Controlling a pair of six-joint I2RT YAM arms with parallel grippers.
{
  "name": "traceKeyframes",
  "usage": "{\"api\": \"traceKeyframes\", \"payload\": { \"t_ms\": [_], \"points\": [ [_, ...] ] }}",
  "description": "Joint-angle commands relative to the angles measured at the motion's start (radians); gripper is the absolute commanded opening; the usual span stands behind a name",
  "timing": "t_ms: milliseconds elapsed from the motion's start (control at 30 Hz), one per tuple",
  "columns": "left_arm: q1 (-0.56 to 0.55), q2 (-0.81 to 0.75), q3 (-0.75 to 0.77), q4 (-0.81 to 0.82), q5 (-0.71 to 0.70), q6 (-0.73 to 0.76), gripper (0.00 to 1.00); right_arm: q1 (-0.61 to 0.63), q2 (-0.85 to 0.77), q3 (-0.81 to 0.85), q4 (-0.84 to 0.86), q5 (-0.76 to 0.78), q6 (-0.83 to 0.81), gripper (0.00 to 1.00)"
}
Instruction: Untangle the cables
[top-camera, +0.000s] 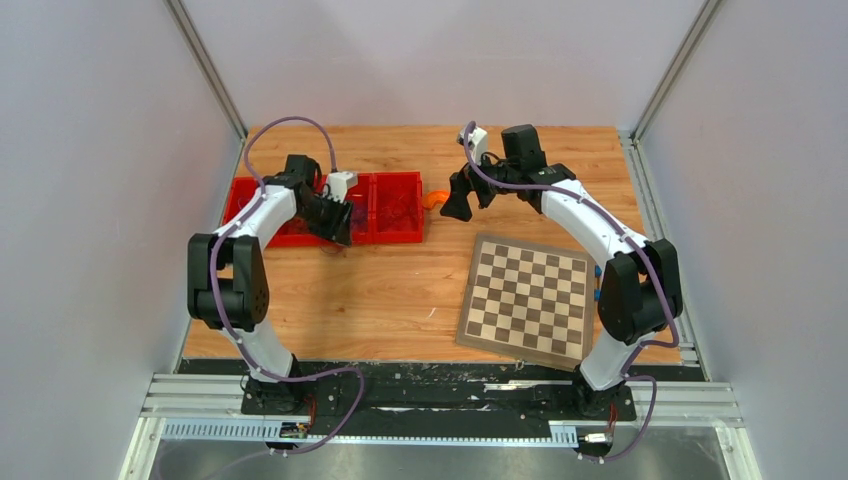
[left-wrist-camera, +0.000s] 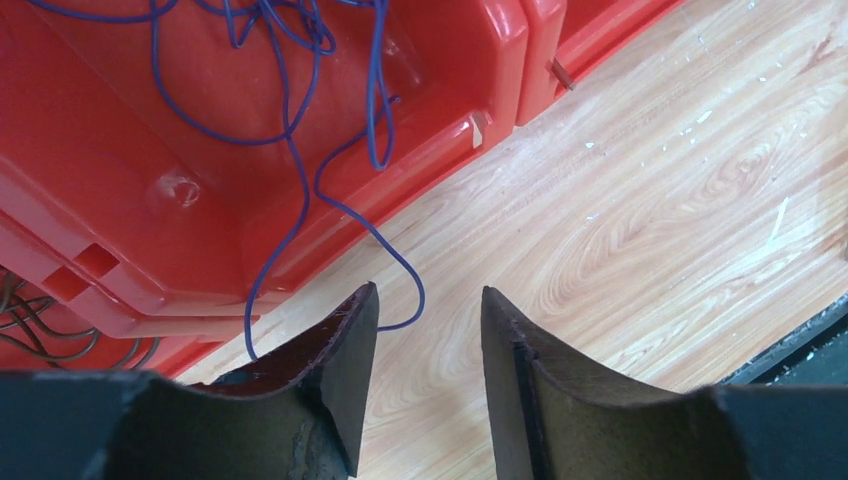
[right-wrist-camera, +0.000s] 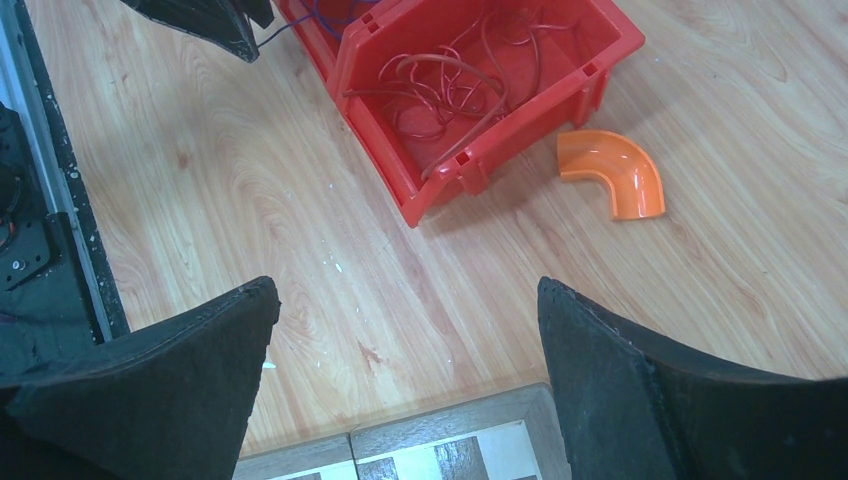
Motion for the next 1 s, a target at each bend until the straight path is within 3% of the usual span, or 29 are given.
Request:
{"api": "traceKeyframes", "payload": {
  "t_ms": [0,433,733,967],
  "points": [
    [-0.006,0.025,0.009,0.038,-0.007,-0.032,0.48,-0.003,-0.008,0.036,0.014,-0.025,0.011,1.0],
    [-0.006,0.079,0.106,0.021,0.045,-0.056,0.0,-0.002,-0.009,0.029,0.014,-0.016,0.009,1.0],
    [-0.006,0.168,0.248,0.154,0.082,-0.157,0.0,-0.003,0.018,0.054,0.014,-0.029,0.015,1.0],
    [-0.005,0.202,0.186,0.435,0.075,-0.3,0.0,-0.01,-0.006,0.028,0.015,-0.016,0.003,1.0]
  ]
}}
